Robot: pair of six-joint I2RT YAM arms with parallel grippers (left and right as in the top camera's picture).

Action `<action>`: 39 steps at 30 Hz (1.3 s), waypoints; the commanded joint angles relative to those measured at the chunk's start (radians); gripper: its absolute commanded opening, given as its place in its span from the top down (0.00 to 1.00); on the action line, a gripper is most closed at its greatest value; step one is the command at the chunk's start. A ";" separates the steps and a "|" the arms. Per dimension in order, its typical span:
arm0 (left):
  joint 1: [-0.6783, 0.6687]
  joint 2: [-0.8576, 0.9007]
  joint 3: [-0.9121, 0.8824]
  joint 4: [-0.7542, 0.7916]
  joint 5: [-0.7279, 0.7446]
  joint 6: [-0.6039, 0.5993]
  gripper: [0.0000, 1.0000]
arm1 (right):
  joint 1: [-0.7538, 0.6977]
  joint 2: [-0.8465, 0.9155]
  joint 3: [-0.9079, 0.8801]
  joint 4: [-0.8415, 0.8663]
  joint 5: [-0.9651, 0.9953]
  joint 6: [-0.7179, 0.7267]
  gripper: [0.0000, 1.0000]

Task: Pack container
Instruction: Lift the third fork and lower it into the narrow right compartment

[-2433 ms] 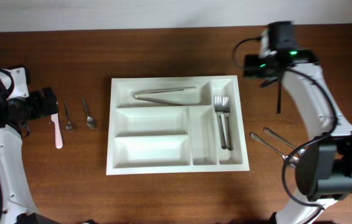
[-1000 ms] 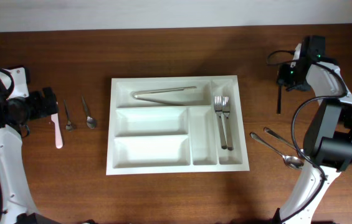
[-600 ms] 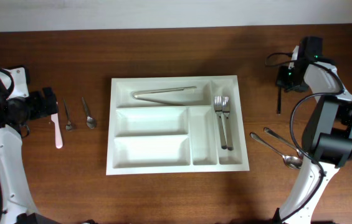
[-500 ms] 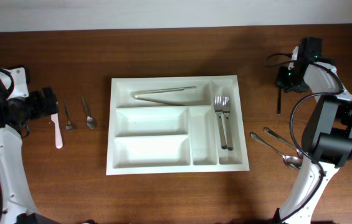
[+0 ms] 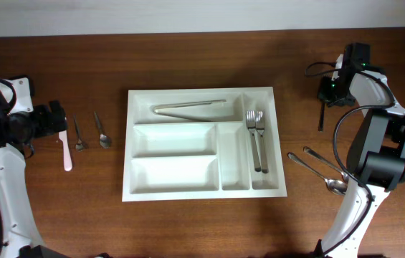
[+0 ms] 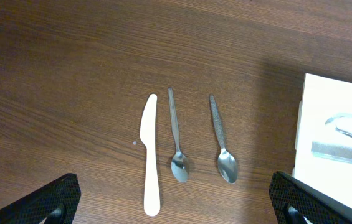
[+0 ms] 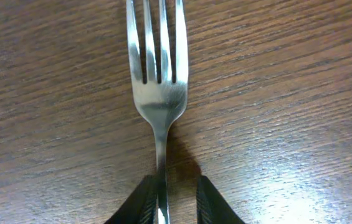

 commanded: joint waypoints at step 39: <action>0.003 -0.008 0.017 0.000 0.000 0.013 0.01 | 0.067 -0.061 0.454 -0.531 -0.120 0.018 0.96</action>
